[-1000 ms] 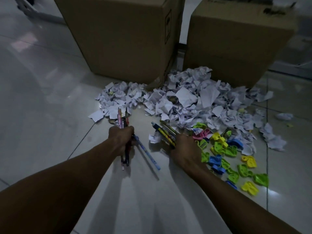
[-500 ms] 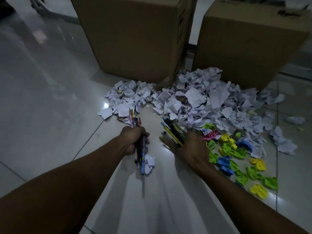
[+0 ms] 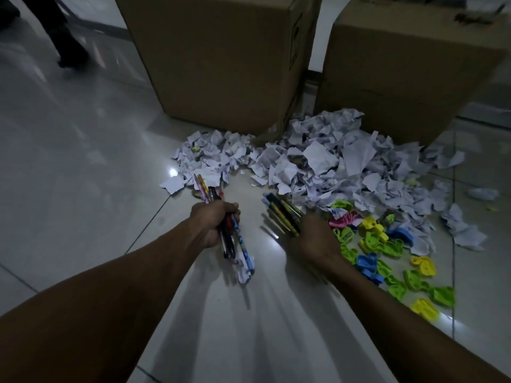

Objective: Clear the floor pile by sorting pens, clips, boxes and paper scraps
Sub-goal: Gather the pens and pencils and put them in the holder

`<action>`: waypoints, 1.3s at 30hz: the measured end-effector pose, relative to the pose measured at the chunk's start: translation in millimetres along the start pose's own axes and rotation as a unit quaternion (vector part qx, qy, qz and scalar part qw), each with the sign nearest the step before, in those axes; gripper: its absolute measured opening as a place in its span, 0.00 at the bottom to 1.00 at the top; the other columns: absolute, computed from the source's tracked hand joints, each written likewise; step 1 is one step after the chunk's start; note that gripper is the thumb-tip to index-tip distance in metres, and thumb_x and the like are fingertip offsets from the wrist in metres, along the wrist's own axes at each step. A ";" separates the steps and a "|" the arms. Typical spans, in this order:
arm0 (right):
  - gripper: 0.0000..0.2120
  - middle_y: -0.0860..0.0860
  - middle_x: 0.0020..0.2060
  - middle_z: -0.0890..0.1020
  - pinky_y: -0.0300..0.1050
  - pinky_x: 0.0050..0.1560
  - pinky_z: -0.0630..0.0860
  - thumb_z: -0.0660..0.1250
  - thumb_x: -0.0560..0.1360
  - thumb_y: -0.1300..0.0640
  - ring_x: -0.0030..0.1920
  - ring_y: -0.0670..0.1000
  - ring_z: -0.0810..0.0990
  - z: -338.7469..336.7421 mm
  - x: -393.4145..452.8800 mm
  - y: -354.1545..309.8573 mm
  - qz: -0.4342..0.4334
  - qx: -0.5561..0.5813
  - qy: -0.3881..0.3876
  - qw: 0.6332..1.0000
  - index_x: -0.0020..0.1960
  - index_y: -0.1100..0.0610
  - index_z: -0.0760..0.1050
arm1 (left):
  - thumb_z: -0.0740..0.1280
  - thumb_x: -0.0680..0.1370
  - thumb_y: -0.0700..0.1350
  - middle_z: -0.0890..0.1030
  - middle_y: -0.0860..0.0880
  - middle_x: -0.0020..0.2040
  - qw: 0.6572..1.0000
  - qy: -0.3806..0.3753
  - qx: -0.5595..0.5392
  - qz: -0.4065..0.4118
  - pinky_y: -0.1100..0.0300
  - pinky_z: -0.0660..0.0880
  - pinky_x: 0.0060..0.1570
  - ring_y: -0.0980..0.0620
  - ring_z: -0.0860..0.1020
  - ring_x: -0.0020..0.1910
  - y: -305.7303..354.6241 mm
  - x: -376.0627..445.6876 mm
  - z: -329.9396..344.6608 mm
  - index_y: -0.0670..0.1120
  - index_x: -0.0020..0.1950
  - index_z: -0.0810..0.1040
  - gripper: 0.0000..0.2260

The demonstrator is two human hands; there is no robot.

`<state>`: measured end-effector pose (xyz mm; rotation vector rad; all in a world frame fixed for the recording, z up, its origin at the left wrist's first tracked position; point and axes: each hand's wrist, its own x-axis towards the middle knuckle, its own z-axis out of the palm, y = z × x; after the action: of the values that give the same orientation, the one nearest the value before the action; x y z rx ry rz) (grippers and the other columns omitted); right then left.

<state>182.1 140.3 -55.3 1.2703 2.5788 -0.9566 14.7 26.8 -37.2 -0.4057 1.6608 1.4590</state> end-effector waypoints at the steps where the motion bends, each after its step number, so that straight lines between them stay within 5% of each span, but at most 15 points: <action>1: 0.13 0.53 0.40 0.82 0.53 0.39 0.82 0.70 0.71 0.46 0.38 0.54 0.82 -6.2 2.8 0.7 0.021 0.063 -0.004 0.998 0.48 0.54 0.77 | 0.65 0.78 0.36 0.78 0.44 0.29 1.000 -0.020 -0.013 -0.010 0.64 0.75 0.24 0.53 0.75 0.20 1.5 0.4 1.8 0.38 0.44 0.75 0.04; 4: 0.07 0.60 0.36 0.82 0.54 0.32 0.82 0.67 0.75 0.60 0.32 0.58 0.83 -32.8 4.4 0.9 0.110 0.315 -0.024 0.942 0.49 0.64 0.76 | 0.64 0.80 0.40 0.77 0.45 0.30 0.995 -0.091 -0.012 -0.040 0.55 0.80 0.30 0.51 0.77 0.23 3.8 -3.6 12.4 0.42 0.46 0.73 0.04; 6: 0.06 0.63 0.33 0.81 0.44 0.24 0.76 0.65 0.75 0.65 0.26 0.54 0.79 -52.0 4.0 3.8 0.146 0.389 -0.019 0.909 0.43 0.68 0.77 | 0.65 0.79 0.41 0.76 0.46 0.30 0.990 -0.133 0.025 -0.034 0.56 0.78 0.29 0.52 0.76 0.24 6.1 -8.2 21.3 0.44 0.44 0.73 0.05; 10: 0.08 0.57 0.27 0.78 0.39 0.23 0.72 0.66 0.78 0.62 0.23 0.51 0.75 -76.5 7.1 21.9 0.183 0.518 -0.046 0.834 0.43 0.66 0.79 | 0.71 0.74 0.37 0.76 0.47 0.27 0.934 -0.195 0.284 0.095 0.60 0.71 0.25 0.52 0.71 0.22 7.1 -23.2 48.3 0.41 0.45 0.75 0.05; 12: 0.08 0.53 0.27 0.76 0.40 0.23 0.72 0.64 0.79 0.59 0.26 0.50 0.74 -83.2 7.3 32.5 0.182 0.553 -0.062 0.810 0.48 0.63 0.79 | 0.75 0.69 0.37 0.77 0.47 0.27 0.844 -0.205 0.448 0.213 0.59 0.72 0.27 0.51 0.74 0.24 4.9 -27.9 60.9 0.42 0.39 0.76 0.08; 14: 0.09 0.51 0.26 0.74 0.39 0.23 0.71 0.61 0.81 0.58 0.26 0.50 0.74 -88.3 4.6 42.3 0.174 0.595 -0.076 0.781 0.50 0.61 0.79 | 0.77 0.67 0.42 0.80 0.47 0.35 0.681 -0.221 0.615 0.329 0.59 0.74 0.34 0.49 0.79 0.34 -2.3 -27.8 72.2 0.46 0.39 0.78 0.08; 15: 0.09 0.51 0.26 0.74 0.39 0.23 0.72 0.60 0.81 0.58 0.26 0.49 0.74 -90.7 2.2 46.1 0.180 0.618 -0.077 0.762 0.50 0.61 0.78 | 0.76 0.67 0.44 0.81 0.46 0.42 0.596 -0.220 0.680 0.366 0.57 0.76 0.39 0.47 0.80 0.41 -8.0 -26.5 75.7 0.47 0.44 0.80 0.09; 17: 0.08 0.51 0.28 0.74 0.39 0.24 0.73 0.60 0.81 0.58 0.25 0.49 0.74 -94.2 -2.5 54.0 0.195 0.657 -0.069 0.724 0.46 0.59 0.76 | 0.71 0.70 0.47 0.80 0.45 0.53 0.487 -0.206 0.755 0.388 0.55 0.77 0.45 0.43 0.79 0.50 -21.9 -20.2 78.4 0.50 0.55 0.78 0.14; 21: 0.07 0.52 0.28 0.74 0.41 0.28 0.76 0.62 0.80 0.59 0.25 0.49 0.75 -98.7 -9.8 72.3 0.206 0.674 -0.067 0.706 0.45 0.61 0.73 | 0.67 0.74 0.45 0.76 0.47 0.60 0.357 -0.214 0.782 0.463 0.50 0.77 0.46 0.42 0.78 0.55 -43.2 -12.9 83.7 0.51 0.58 0.77 0.13; 24: 0.09 0.51 0.28 0.73 0.44 0.30 0.73 0.62 0.80 0.60 0.25 0.49 0.73 -99.2 -12.8 79.5 0.203 0.673 -0.071 0.707 0.41 0.60 0.71 | 0.66 0.75 0.41 0.73 0.48 0.64 0.324 -0.220 0.792 0.469 0.51 0.76 0.47 0.42 0.78 0.56 -44.1 -14.7 87.8 0.49 0.60 0.78 0.14; 29: 0.11 0.50 0.25 0.68 0.41 0.26 0.68 0.63 0.79 0.61 0.23 0.48 0.67 -95.0 -15.2 85.4 0.201 0.676 -0.074 0.705 0.37 0.58 0.70 | 0.68 0.76 0.46 0.71 0.51 0.66 0.319 -0.197 0.799 0.471 0.54 0.74 0.45 0.43 0.78 0.54 -42.0 -12.3 85.0 0.50 0.59 0.78 0.12; 33: 0.10 0.48 0.21 0.66 0.39 0.23 0.64 0.69 0.75 0.61 0.20 0.46 0.63 -89.1 -13.5 80.0 0.171 0.608 -0.022 0.775 0.38 0.56 0.71 | 0.66 0.77 0.45 0.78 0.48 0.61 0.385 -0.198 0.772 0.465 0.55 0.73 0.52 0.45 0.77 0.57 -31.9 -16.1 81.8 0.52 0.63 0.75 0.15; 36: 0.07 0.51 0.22 0.72 0.40 0.24 0.66 0.74 0.72 0.61 0.20 0.48 0.67 -85.0 -14.6 69.4 0.131 0.496 0.039 0.858 0.39 0.59 0.77 | 0.68 0.75 0.44 0.81 0.46 0.51 0.512 -0.184 0.690 0.478 0.57 0.74 0.45 0.46 0.79 0.49 -17.4 -21.3 81.2 0.48 0.58 0.77 0.11; 39: 0.07 0.52 0.30 0.80 0.40 0.27 0.74 0.76 0.69 0.58 0.27 0.47 0.78 -72.5 -12.5 60.9 0.102 0.345 0.086 0.929 0.38 0.58 0.80 | 0.69 0.75 0.39 0.79 0.48 0.38 0.707 -0.129 0.528 0.452 0.64 0.71 0.32 0.52 0.77 0.34 -6.0 -25.8 83.0 0.43 0.46 0.78 0.02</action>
<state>247.8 201.6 -22.9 1.7963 2.2099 -1.8733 65.8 94.2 -16.3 1.3602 2.2148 0.7743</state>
